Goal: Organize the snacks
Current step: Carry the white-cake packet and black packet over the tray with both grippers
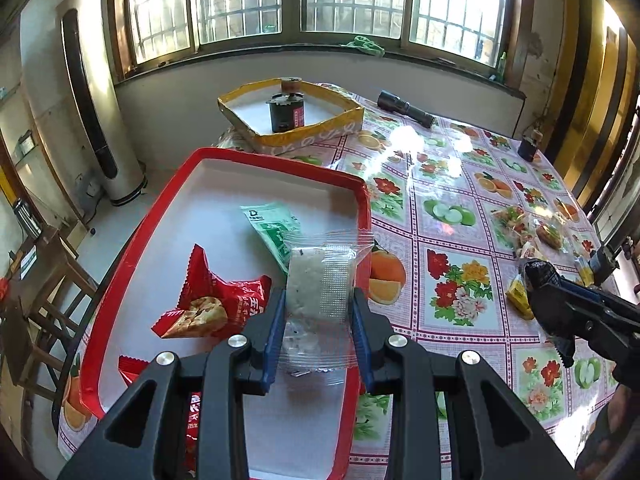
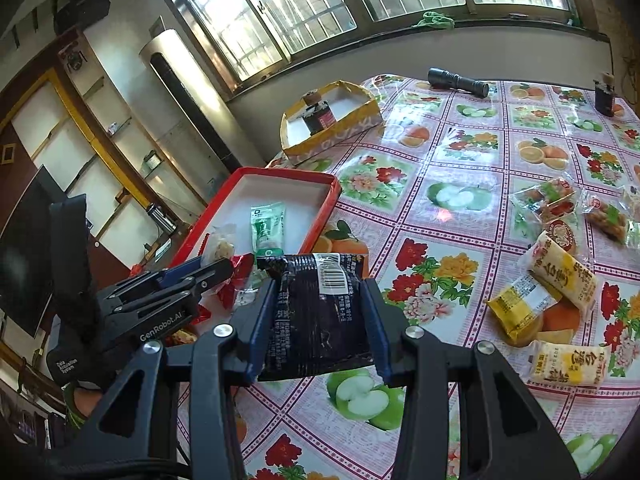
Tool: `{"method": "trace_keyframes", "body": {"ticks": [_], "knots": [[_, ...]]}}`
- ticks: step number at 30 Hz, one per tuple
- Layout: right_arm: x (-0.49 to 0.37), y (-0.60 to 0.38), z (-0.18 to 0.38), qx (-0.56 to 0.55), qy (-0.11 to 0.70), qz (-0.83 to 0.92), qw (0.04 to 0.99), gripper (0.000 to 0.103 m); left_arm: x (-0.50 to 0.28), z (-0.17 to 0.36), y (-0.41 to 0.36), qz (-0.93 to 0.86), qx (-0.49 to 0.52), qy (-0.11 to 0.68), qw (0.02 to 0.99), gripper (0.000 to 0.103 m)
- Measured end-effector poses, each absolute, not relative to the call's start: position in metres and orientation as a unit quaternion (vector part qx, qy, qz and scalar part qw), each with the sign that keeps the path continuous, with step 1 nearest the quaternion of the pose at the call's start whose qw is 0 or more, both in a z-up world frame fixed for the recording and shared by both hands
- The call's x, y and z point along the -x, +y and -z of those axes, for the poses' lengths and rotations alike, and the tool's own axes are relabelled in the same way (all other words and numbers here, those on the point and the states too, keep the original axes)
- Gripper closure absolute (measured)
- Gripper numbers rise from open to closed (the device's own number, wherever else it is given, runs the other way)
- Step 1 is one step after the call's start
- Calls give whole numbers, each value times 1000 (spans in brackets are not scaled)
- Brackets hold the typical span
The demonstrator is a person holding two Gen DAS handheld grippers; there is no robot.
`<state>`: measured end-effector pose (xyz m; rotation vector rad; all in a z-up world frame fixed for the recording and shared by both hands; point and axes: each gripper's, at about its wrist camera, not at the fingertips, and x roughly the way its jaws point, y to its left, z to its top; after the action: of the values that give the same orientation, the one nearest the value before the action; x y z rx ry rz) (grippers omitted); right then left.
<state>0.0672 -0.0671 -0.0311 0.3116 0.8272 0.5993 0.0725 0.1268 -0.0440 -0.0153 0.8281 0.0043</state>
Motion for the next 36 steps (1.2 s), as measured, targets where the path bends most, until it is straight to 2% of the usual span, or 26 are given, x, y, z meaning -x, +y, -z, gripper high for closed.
{"method": "trace_keyframes", "body": {"ticks": [36], "knots": [[-118, -6, 30, -156, 398, -321, 845, 58, -102, 24, 206, -81, 27, 384, 919, 72]]}}
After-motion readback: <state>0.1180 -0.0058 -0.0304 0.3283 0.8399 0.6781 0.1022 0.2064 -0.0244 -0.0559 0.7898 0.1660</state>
